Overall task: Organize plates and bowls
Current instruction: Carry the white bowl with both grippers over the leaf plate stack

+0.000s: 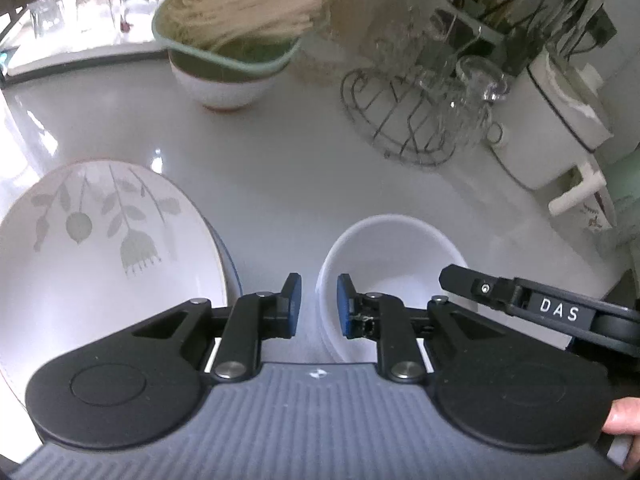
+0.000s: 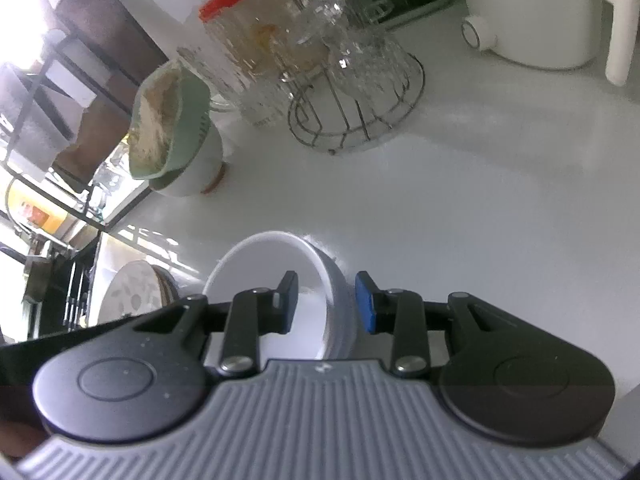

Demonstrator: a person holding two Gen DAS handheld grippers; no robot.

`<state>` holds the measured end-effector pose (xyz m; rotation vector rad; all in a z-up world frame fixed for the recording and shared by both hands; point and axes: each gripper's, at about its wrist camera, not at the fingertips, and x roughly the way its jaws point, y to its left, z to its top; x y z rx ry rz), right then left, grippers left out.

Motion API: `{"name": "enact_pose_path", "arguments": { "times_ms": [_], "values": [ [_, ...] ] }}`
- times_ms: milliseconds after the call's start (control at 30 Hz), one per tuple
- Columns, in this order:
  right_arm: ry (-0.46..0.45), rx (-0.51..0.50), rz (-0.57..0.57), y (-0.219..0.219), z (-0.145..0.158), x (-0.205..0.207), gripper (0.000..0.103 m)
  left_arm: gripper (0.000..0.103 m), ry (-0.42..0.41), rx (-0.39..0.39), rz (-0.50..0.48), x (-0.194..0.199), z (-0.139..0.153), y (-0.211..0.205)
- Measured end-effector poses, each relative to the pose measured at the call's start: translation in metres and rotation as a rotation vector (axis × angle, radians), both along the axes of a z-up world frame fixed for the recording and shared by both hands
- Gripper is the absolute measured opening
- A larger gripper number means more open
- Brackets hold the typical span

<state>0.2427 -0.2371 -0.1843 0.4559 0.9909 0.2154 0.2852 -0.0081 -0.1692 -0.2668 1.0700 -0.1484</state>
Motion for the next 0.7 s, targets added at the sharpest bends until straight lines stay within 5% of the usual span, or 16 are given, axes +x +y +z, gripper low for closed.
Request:
{"name": "enact_pose_path", "arguments": {
  "times_ms": [467, 700],
  "values": [
    [0.076, 0.012, -0.032, 0.005, -0.022, 0.001, 0.034, 0.024, 0.078, -0.04, -0.017, 0.004, -0.028, -0.003],
    [0.07, 0.036, -0.05, 0.003, -0.026, -0.003, 0.025, 0.023, 0.12, -0.091, -0.033, 0.009, -0.04, -0.009]
  ]
}}
